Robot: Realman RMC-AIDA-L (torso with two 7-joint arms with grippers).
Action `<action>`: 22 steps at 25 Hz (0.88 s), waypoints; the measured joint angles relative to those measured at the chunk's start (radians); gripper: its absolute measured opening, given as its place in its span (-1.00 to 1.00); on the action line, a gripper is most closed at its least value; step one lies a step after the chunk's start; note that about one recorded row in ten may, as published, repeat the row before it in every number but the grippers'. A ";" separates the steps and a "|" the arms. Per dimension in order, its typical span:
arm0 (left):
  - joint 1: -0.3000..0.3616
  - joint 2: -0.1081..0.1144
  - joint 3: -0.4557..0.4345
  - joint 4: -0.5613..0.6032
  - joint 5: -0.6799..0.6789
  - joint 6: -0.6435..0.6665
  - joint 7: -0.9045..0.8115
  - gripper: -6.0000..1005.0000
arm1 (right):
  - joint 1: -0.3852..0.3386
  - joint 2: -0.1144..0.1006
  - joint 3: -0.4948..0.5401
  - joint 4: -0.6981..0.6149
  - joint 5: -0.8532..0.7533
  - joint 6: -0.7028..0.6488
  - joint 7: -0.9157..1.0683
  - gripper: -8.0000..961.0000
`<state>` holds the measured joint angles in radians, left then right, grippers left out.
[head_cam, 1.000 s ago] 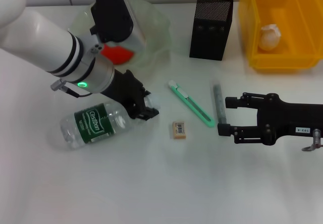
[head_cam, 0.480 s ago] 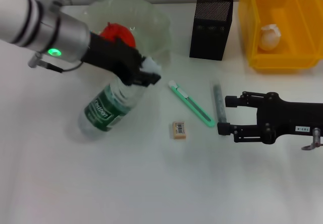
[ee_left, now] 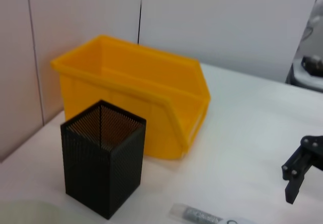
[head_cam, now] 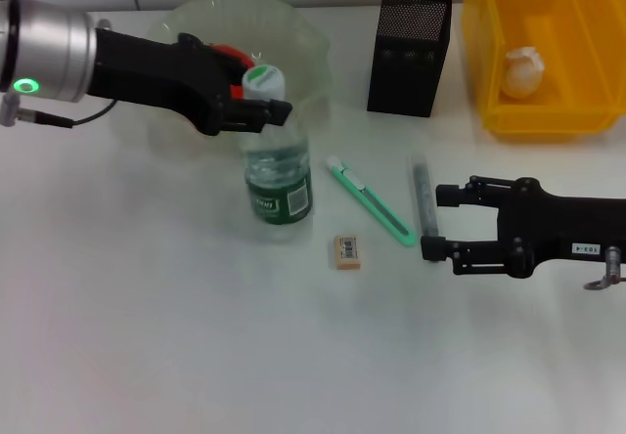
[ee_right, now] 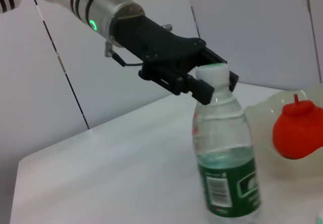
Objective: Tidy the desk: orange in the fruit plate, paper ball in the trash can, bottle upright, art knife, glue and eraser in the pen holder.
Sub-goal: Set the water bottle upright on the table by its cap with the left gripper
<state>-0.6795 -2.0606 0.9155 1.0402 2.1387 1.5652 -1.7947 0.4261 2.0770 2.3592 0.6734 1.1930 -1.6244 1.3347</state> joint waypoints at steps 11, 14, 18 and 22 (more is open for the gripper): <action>0.117 0.031 -0.030 0.036 -0.160 0.010 0.078 -0.11 | 0.011 0.000 0.000 0.000 0.001 0.001 -0.003 0.67; 0.130 0.036 -0.056 0.038 -0.167 0.011 0.080 -0.11 | 0.011 0.000 0.000 -0.001 0.001 0.001 -0.006 0.67; 0.153 0.041 -0.107 0.040 -0.168 0.013 0.082 -0.11 | 0.012 0.000 0.000 -0.002 0.000 0.002 -0.009 0.67; 0.174 0.051 -0.132 0.041 -0.169 0.023 0.082 -0.11 | 0.013 0.000 0.000 -0.003 0.000 0.012 -0.010 0.67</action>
<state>-0.5055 -2.0092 0.7838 1.0810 1.9696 1.5884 -1.7125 0.4391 2.0769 2.3593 0.6702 1.1935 -1.6127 1.3250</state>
